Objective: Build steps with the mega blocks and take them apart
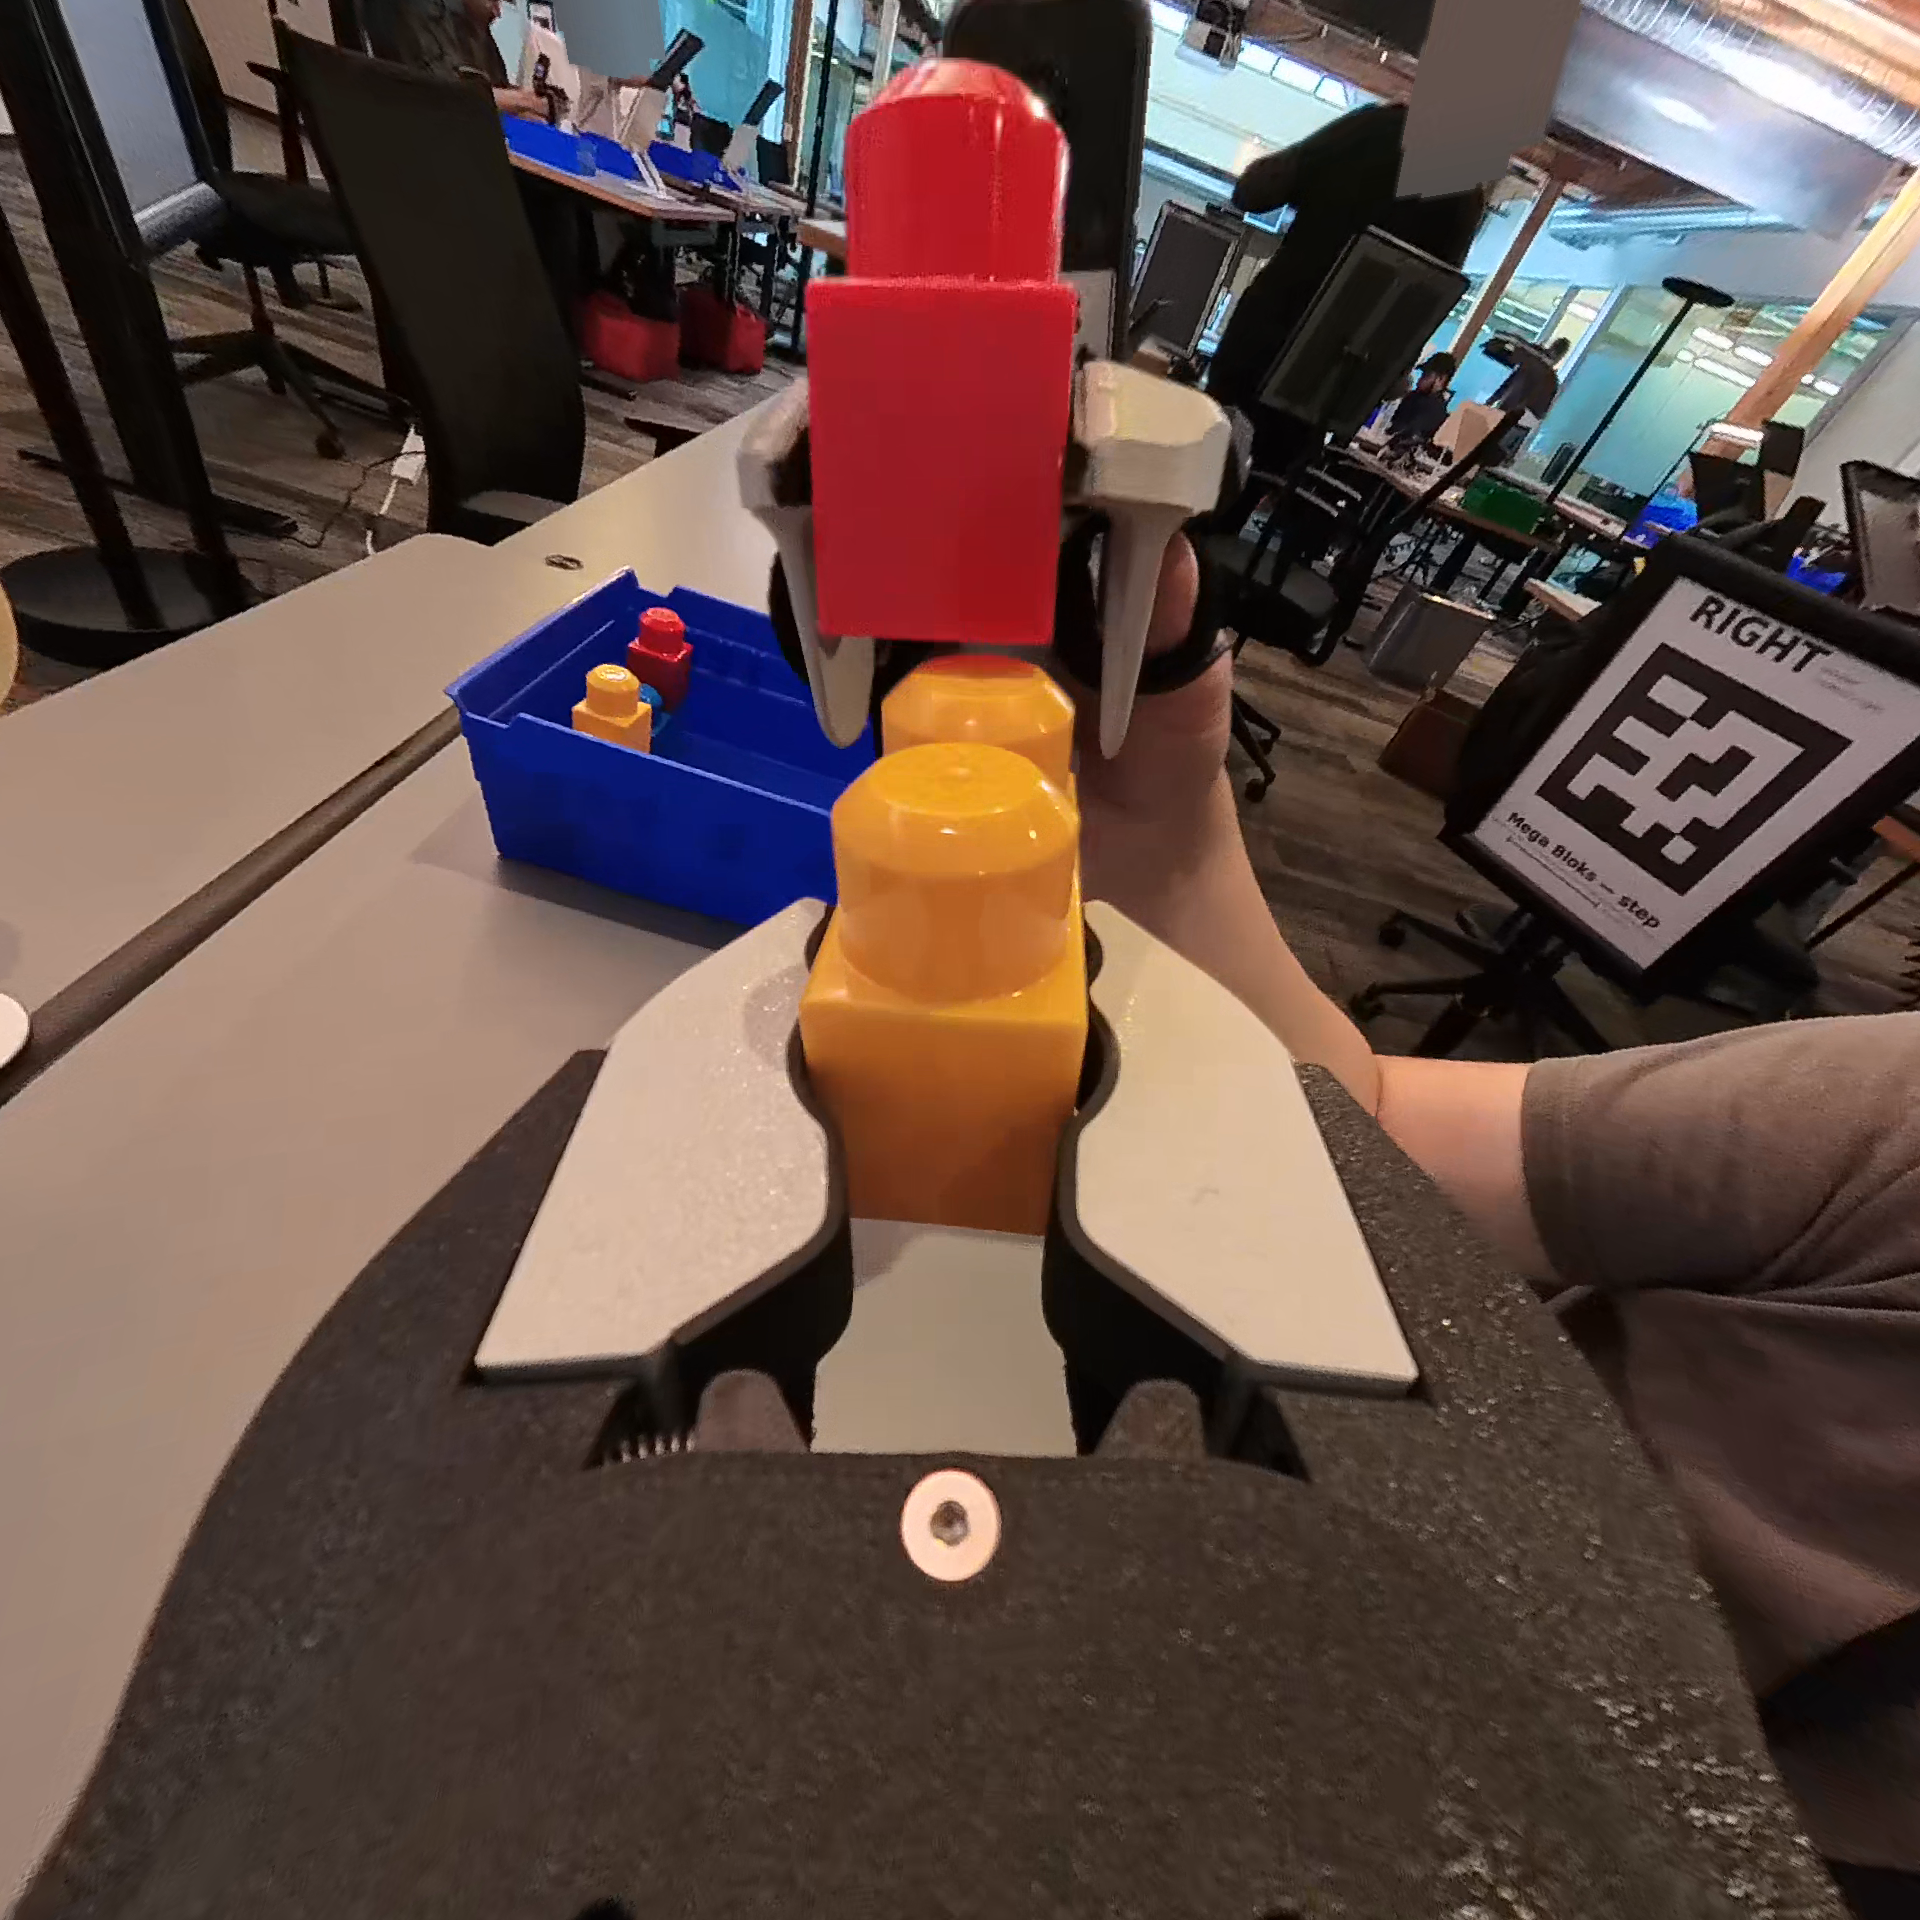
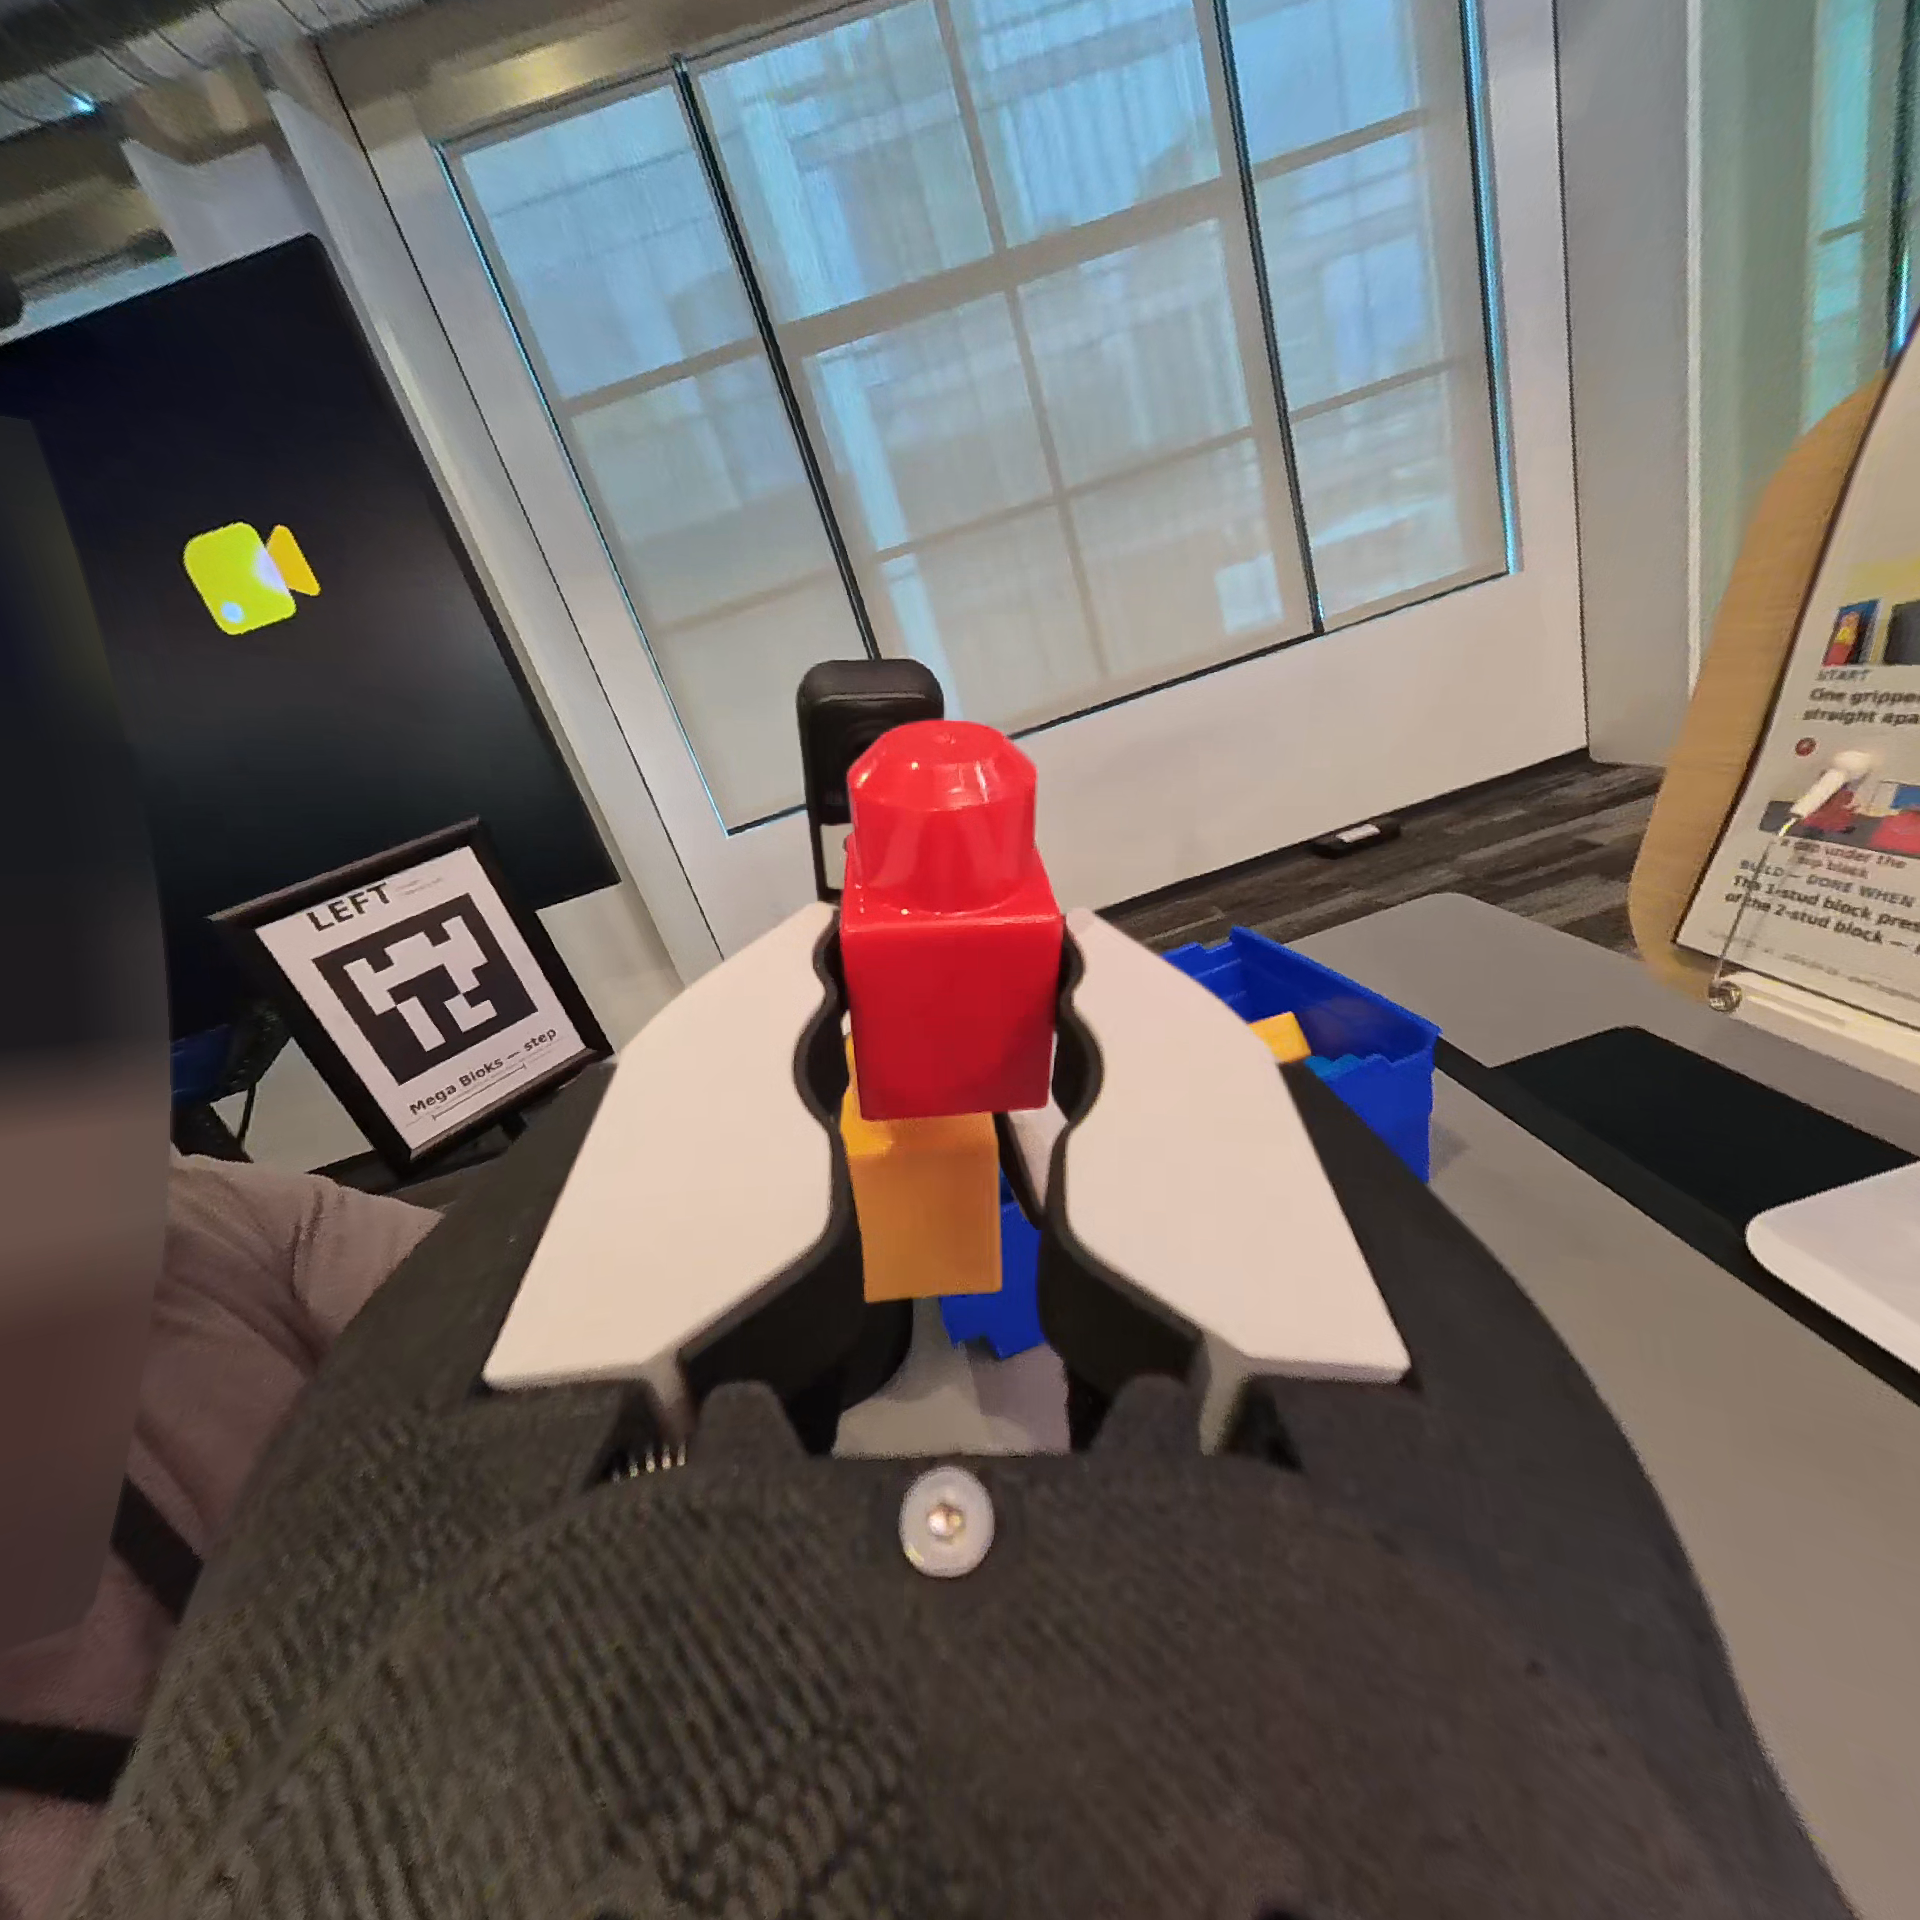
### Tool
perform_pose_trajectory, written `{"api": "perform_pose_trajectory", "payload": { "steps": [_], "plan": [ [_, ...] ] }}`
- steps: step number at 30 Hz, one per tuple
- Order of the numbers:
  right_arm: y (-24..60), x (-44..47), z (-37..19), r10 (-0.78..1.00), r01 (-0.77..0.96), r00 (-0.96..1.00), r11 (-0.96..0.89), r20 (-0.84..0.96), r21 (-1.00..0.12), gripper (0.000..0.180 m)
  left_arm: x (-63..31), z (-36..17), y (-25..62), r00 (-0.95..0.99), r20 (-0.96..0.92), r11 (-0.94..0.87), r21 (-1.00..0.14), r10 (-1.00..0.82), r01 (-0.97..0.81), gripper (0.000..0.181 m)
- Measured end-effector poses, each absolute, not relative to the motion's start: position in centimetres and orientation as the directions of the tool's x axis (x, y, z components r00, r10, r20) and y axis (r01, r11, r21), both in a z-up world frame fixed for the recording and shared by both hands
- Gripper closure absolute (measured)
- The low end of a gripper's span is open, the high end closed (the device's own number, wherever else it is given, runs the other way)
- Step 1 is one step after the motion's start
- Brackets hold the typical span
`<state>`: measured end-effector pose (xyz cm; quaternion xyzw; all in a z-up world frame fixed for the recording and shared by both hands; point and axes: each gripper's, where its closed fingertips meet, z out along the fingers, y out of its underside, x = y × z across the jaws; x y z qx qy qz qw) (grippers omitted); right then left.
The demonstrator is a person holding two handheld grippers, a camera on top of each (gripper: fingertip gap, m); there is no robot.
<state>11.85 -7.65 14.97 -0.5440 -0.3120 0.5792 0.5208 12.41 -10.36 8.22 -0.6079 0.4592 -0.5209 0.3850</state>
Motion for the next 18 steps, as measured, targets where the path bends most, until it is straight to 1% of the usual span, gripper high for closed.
{"api": "perform_pose_trajectory", "payload": {
  "steps": [8,11,13,16,18],
  "plan": [
    [-7.4,10.4,12.7,0.921,-0.143,0.163,-0.332,-0.353,-0.932,0.143,12.4,7.1,-9.1,0.103,0.255,-0.270,-0.944,-0.961,-0.189,0.139],
    [-7.1,9.9,12.0,0.921,-0.094,0.209,-0.317,-0.330,-0.944,0.143,12.1,6.8,-8.9,0.119,0.246,-0.266,-0.941,-0.962,-0.210,0.138],
    [-7.3,9.6,11.7,0.926,-0.058,0.218,-0.303,-0.308,-0.951,0.143,11.9,6.7,-9.0,0.101,0.245,-0.262,-0.938,-0.964,-0.228,0.139],
    [-8.2,9.3,11.7,0.940,-0.036,0.151,-0.303,-0.305,-0.952,0.143,11.7,7.2,-10.1,0.027,0.275,-0.274,-0.937,-0.961,-0.219,0.139],
    [-8.5,9.2,11.7,0.943,-0.028,0.129,-0.305,-0.306,-0.952,0.143,11.7,7.2,-10.1,0.023,0.278,-0.275,-0.935,-0.960,-0.224,0.139]
  ]
}}
